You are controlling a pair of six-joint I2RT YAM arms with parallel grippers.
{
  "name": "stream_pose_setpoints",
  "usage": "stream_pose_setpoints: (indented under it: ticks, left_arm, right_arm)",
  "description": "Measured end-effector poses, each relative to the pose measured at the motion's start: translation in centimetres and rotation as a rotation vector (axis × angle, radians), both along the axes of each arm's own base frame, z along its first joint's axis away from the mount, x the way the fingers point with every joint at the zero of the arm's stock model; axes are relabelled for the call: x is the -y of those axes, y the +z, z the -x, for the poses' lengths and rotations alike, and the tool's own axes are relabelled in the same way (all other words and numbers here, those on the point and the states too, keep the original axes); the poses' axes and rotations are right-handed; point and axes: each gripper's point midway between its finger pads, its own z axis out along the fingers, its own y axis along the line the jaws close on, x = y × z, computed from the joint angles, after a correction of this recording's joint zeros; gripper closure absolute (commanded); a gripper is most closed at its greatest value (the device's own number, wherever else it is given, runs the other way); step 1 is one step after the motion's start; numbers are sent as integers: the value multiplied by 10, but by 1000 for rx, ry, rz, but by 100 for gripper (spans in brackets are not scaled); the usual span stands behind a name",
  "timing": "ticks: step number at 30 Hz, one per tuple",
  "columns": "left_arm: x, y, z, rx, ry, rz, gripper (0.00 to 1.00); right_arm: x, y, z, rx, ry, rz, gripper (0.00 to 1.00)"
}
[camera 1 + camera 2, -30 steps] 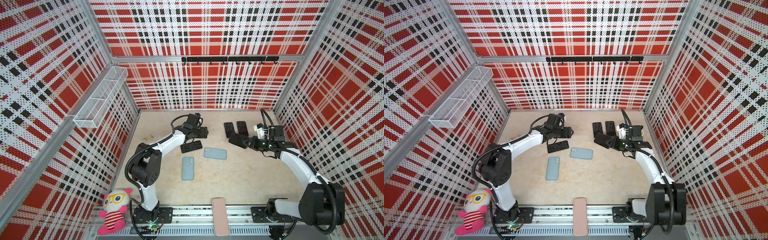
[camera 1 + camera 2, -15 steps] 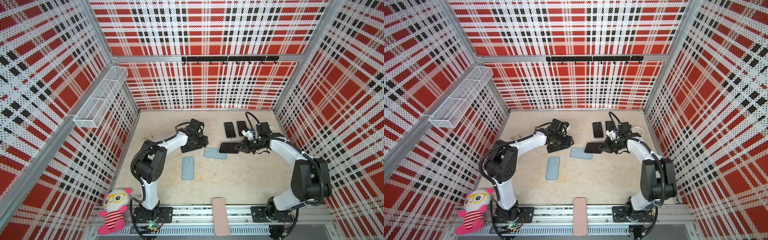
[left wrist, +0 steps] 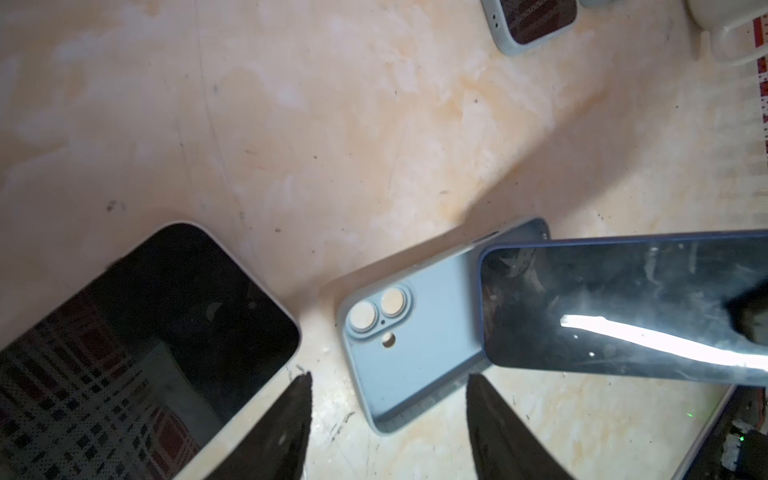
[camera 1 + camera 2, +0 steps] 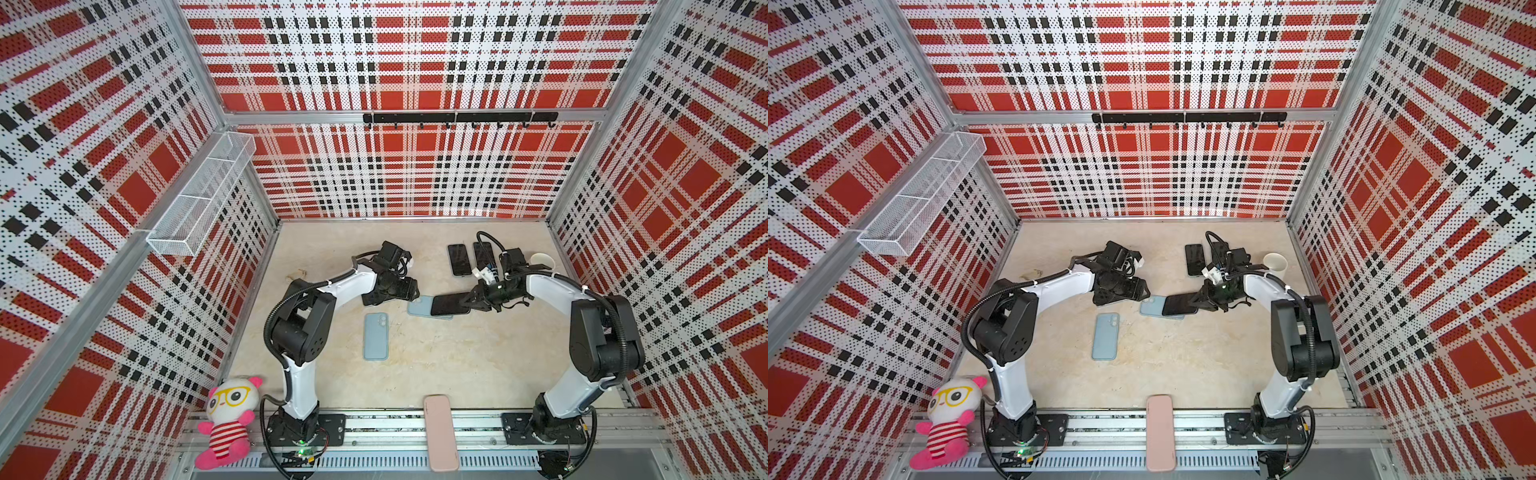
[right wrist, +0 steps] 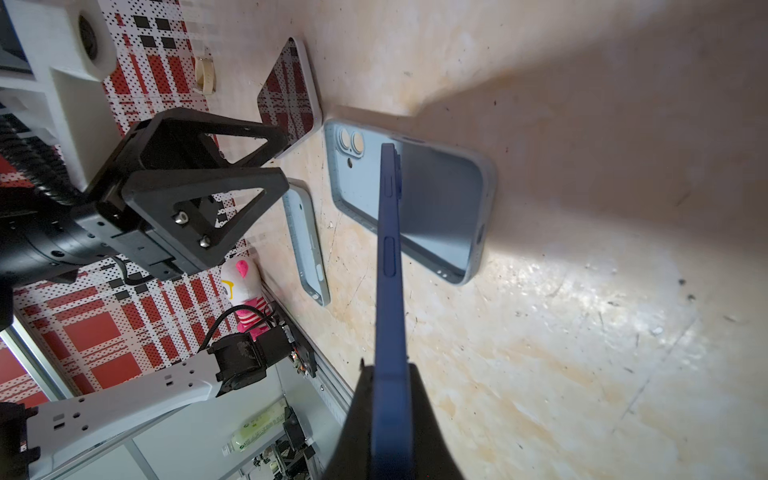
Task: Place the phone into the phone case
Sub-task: 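Grasp the pale blue case edge with the left gripper and lift it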
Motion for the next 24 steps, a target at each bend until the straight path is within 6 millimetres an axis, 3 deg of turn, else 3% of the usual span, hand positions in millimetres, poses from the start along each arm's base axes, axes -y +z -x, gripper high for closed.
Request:
stream_pose_setpoints:
  ticks: [13, 24]
  left_arm:
    - [-1, -33, 16, -103, -20, -3, 41]
    - [6, -33, 18, -117, -41, 39, 43]
  right_arm:
    - [-4, -6, -2, -13, 36, -24, 100]
    - [-9, -11, -4, -4, 65, -63, 100]
